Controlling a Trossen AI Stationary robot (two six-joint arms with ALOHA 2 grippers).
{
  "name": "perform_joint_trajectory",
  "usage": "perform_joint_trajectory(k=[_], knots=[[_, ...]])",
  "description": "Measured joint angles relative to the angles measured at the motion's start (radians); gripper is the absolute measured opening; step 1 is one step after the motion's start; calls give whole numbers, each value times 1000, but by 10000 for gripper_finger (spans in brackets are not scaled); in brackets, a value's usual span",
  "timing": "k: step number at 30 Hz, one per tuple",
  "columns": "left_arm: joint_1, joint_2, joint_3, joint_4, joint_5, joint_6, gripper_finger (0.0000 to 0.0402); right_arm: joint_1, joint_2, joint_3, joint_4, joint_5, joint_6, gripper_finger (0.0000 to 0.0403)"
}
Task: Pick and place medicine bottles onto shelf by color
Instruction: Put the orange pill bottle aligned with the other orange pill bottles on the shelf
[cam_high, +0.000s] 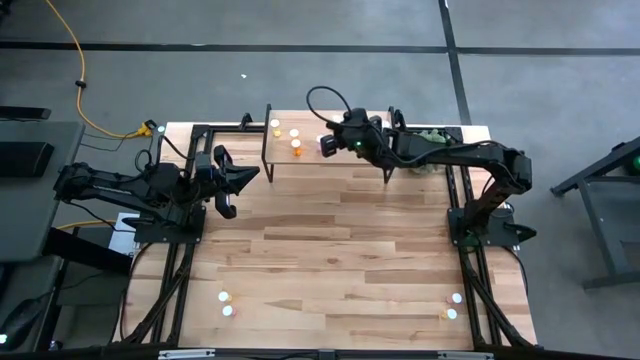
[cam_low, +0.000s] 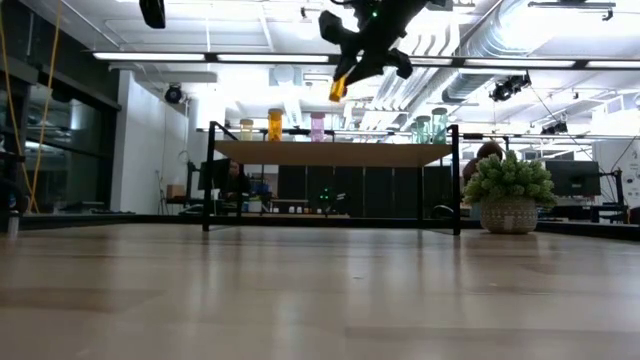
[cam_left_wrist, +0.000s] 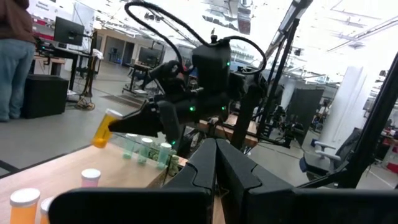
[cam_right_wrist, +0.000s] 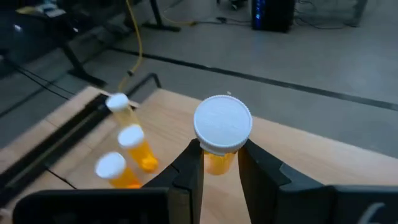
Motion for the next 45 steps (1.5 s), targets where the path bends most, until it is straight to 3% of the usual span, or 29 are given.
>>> perform_joint_trajectory(k=[12, 23, 34, 45], knots=[[0, 0, 0, 0, 0, 2, 0, -16, 5, 24, 78, -111, -43, 74], [0, 0, 0, 0, 0, 1, 0, -57, 202, 371, -33, -214, -164, 74], [0, 0, 0, 0, 0, 2, 0, -64, 433, 583, -208, -168, -336, 74], [0, 0, 0, 0, 0, 2, 0, -64, 471, 595, -241, -182, -227, 74]])
